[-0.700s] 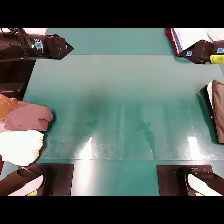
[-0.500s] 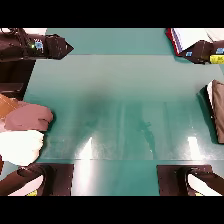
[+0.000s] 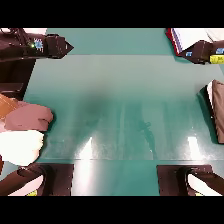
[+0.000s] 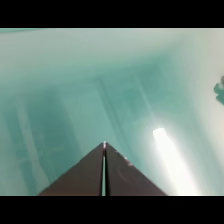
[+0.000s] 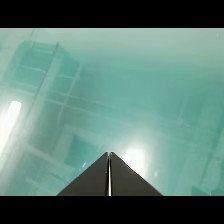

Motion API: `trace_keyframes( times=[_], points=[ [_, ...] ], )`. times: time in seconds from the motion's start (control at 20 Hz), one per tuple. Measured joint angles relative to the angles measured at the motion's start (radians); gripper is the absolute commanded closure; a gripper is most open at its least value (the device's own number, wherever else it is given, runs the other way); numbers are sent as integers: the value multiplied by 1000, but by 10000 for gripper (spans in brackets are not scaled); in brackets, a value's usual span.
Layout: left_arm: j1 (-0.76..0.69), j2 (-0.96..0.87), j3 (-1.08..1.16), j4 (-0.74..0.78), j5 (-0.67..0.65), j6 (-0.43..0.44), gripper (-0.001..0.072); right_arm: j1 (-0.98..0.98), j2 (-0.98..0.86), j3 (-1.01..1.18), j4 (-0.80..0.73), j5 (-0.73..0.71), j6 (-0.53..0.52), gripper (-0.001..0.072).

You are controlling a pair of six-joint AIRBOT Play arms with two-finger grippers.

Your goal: Fold the shirts.

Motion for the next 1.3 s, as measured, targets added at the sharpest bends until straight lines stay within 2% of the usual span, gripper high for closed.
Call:
trace_keyframes(
  times=[0.15, 0.3, 0.35, 0.4, 0.45, 0.65, 0.95, 1.0, 1.05, 1.1, 1.3],
  points=[
    [13, 6, 7, 32, 22, 6, 684, 0, 0, 0, 0, 5, 0, 691],
    [67, 26, 13, 162, -94, 9, 683, 0, 0, 0, 0, 12, 0, 691],
    [94, 32, 5, 219, -155, 9, 597, 0, 0, 0, 0, 15, 0, 692],
    [125, 35, -14, 279, -216, 9, 267, 0, 0, 0, 0, 16, 0, 692],
    [155, 37, -42, 331, -263, 8, 0, 0, 0, 0, 0, 18, 0, 692],
    [274, 41, -240, 433, -335, -2, -4, 0, 0, 0, 0, 21, 0, 692],
    [388, 42, -576, 500, -200, -21, -2, 0, 0, 0, 0, 21, 0, 692],
    [397, 43, -608, 508, -177, -28, 127, 0, 0, 0, 0, 21, 0, 692],
    [402, 43, -631, 512, -161, -32, 468, 0, 0, 0, 0, 21, 0, 692],
    [407, 43, -645, 515, -154, -36, 680, 0, 0, 0, 0, 21, 0, 691],
    [415, 45, -630, 523, -169, -43, 685, 0, 0, 0, 0, 16, 0, 692]
  ],
)
